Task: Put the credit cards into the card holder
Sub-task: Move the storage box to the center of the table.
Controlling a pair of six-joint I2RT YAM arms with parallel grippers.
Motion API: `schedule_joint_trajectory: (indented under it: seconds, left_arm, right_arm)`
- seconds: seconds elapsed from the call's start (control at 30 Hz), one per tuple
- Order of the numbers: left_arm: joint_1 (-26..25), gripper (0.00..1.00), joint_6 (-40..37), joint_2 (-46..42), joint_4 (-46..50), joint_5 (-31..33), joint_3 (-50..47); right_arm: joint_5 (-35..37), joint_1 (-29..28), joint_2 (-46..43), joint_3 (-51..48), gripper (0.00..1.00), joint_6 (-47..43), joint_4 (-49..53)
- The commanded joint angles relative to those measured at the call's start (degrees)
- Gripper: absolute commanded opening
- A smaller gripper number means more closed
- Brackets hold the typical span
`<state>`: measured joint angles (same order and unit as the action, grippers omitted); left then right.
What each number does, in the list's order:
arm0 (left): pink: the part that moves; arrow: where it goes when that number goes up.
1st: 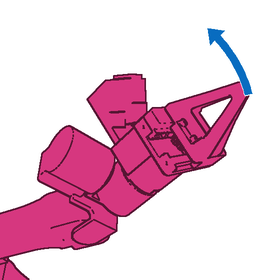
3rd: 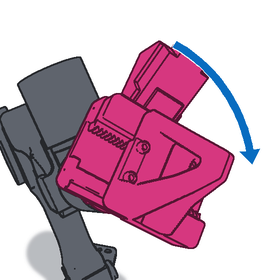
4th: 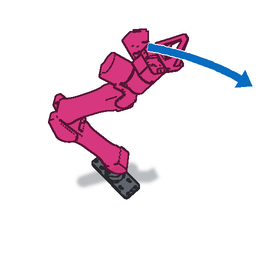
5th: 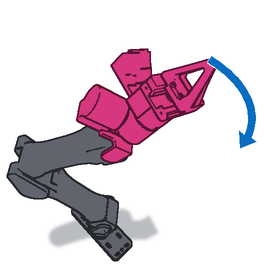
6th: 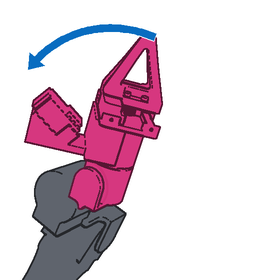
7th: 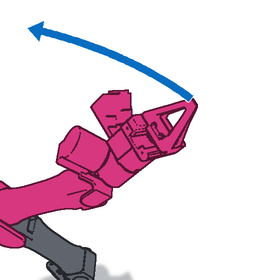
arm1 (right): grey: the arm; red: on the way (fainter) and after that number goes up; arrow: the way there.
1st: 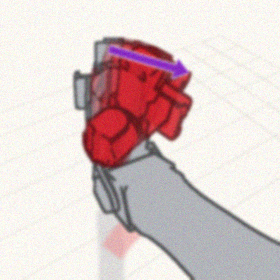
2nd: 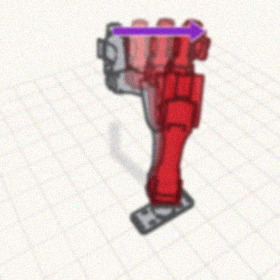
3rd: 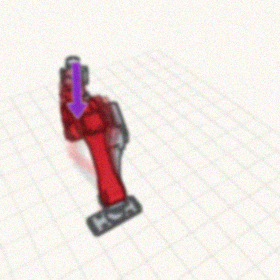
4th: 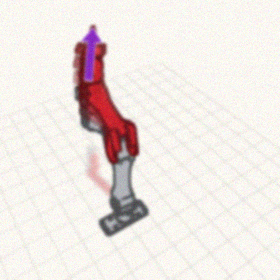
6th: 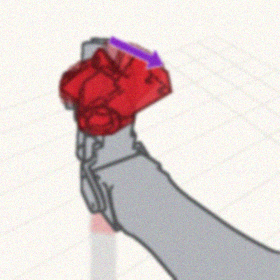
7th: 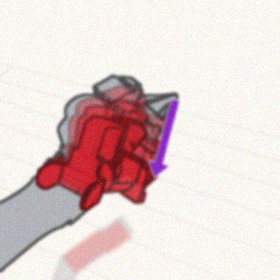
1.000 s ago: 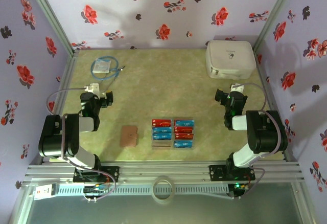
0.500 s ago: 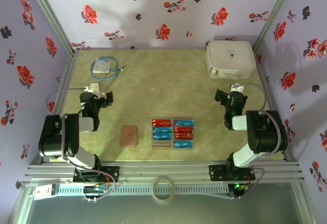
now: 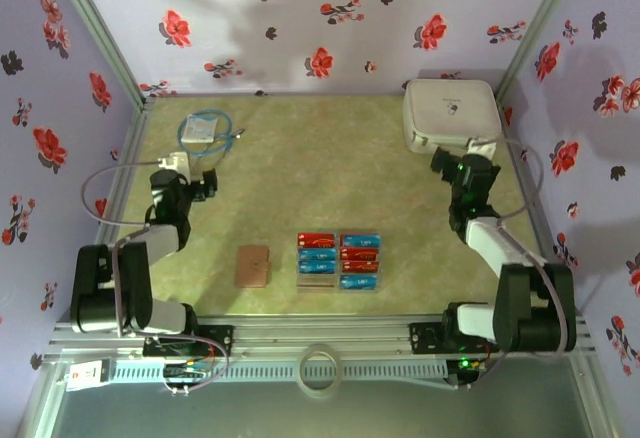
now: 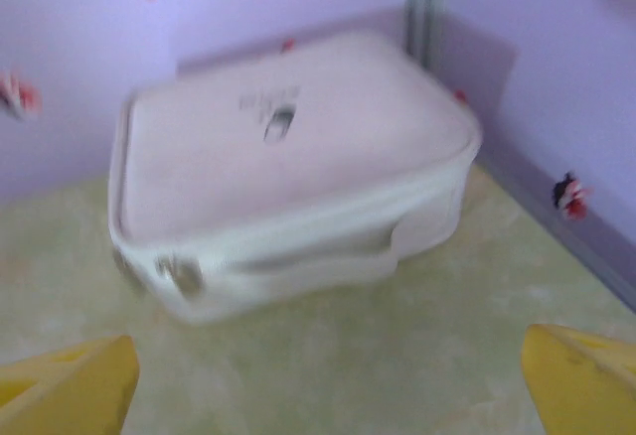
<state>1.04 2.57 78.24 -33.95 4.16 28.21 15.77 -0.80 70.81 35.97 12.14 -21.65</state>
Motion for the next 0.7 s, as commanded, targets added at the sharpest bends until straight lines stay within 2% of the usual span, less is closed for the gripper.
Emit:
schedule_joint_trajectory:
  seconds: [0.0,0.13,0.2,0.37,0.5,0.67]
  left_arm:
    - [0.38,1.00,4.52,-6.17,10.28,3.85,3.55]
    - [-0.31,1.00,12.57,-11.63,24.87,3.85,8.97]
    - [-1.95,1.00,15.21,-13.90,29.98,3.16,10.58]
    - [-9.12,1.00,17.51,-19.80,38.17,3.20,11.75]
    - [-13.20,1.00,20.57,-22.57,42.16,3.57,11.18]
    - [-16.33,1.00,23.02,-22.83,43.09,3.66,10.03]
  right_arm:
    - [6.67,0.25,-4.74,6.58,0.99,14.68,20.66]
    - [-13.57,-0.10,-8.50,10.43,0.99,13.81,27.40]
    - [-19.72,-2.22,-10.17,11.36,0.99,13.56,31.37]
    - [-23.27,-13.35,-13.07,12.81,0.89,11.71,47.68]
    - [-23.21,-24.82,-15.88,8.89,0.83,14.19,53.23]
    - [-20.78,-38.81,-18.33,4.39,0.79,20.05,54.78]
